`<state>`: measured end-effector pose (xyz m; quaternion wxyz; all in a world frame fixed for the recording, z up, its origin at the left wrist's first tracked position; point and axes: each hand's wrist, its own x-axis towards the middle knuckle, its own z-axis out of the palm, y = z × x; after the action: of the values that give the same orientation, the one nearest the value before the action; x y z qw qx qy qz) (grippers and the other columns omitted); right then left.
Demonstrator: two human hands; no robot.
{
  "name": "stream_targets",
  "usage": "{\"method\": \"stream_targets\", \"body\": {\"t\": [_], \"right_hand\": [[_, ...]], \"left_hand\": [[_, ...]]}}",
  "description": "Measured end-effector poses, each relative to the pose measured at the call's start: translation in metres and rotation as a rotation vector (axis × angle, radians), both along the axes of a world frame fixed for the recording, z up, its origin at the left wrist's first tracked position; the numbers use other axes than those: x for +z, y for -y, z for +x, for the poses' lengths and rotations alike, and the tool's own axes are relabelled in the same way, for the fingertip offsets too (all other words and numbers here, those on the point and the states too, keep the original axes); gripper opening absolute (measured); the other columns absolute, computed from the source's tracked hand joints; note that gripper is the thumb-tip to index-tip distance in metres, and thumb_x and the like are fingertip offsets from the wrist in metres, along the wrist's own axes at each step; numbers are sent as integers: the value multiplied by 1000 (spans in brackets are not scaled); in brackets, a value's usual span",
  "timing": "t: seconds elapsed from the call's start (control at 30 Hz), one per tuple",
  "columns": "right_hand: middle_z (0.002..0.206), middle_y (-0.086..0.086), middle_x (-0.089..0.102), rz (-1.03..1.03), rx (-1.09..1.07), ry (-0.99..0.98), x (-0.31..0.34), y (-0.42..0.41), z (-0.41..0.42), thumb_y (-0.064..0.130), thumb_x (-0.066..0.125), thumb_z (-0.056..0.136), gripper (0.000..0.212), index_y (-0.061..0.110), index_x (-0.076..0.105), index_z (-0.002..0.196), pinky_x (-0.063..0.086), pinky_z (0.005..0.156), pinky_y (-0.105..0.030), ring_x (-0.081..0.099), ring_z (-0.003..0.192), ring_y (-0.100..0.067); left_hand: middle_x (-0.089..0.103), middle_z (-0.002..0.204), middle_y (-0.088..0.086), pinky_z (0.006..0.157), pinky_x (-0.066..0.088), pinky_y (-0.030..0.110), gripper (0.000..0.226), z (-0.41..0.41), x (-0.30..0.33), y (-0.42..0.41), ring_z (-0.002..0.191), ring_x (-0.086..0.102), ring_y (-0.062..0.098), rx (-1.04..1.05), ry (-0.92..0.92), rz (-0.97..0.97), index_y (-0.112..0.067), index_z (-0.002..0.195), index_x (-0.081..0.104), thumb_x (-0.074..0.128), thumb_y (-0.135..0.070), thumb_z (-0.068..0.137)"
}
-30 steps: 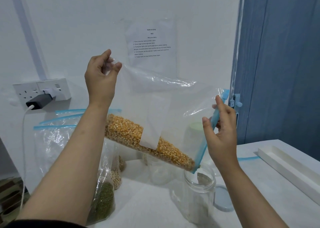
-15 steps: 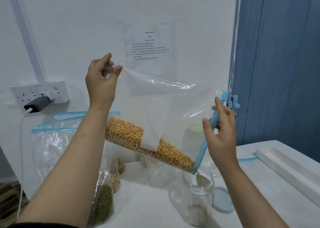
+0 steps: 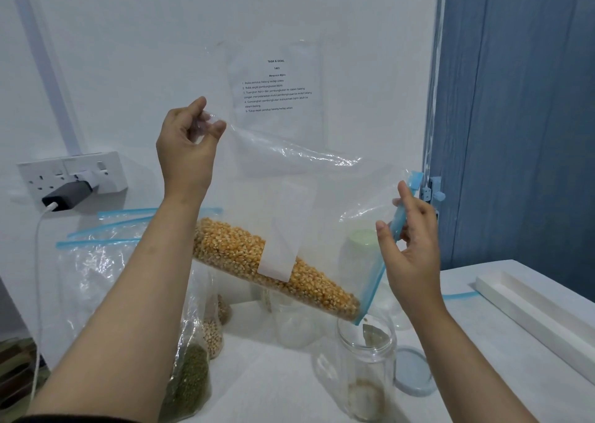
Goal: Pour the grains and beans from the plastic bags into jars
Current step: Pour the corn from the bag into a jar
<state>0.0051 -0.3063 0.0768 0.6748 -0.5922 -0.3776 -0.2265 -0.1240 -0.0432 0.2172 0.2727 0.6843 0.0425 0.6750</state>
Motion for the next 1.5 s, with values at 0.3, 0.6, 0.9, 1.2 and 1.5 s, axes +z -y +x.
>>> {"method": "stream_targets", "body": {"t": [0.3, 0.6, 0.9, 1.2, 1.5], "right_hand": [[123, 23, 39, 1, -18, 18, 0, 2, 1, 8, 59, 99, 58, 29, 37, 149, 40, 88, -2, 45, 118, 10], [125, 3, 42, 14, -18, 23, 0, 6, -5, 7, 58, 98, 58, 30, 37, 147, 42, 84, -2, 45, 111, 11], [124, 9, 41, 13, -22, 30, 0, 8, -7, 9, 59, 98, 59, 38, 34, 144, 41, 86, 0, 44, 116, 14], [122, 23, 37, 7, -23, 22, -2, 10, -8, 8, 58, 99, 59, 34, 35, 146, 40, 90, -1, 43, 118, 13], [121, 21, 38, 8, -26, 12, -2, 11, -8, 10, 58, 98, 58, 34, 35, 146, 40, 88, 0, 43, 117, 14]], "left_hand": [[56, 99, -9, 89, 46, 16, 43, 1, 2, 2, 85, 57, -6, 0, 8, -4, -8, 129, 60, 72, -12, 88], [56, 99, -9, 89, 47, 17, 45, 1, 2, 5, 85, 57, -4, 9, 0, 4, -6, 131, 59, 72, -13, 88], [56, 99, -8, 91, 47, 17, 45, 0, 5, 9, 88, 59, -6, 21, 3, 14, -6, 131, 59, 72, -12, 88], [55, 100, -5, 90, 46, 15, 45, 0, 7, 13, 86, 58, -9, 26, 3, 27, -4, 131, 58, 71, -11, 88], [55, 102, 2, 89, 46, 14, 45, 1, 8, 16, 85, 57, -10, 24, 0, 38, -5, 131, 58, 71, -11, 89]]}}
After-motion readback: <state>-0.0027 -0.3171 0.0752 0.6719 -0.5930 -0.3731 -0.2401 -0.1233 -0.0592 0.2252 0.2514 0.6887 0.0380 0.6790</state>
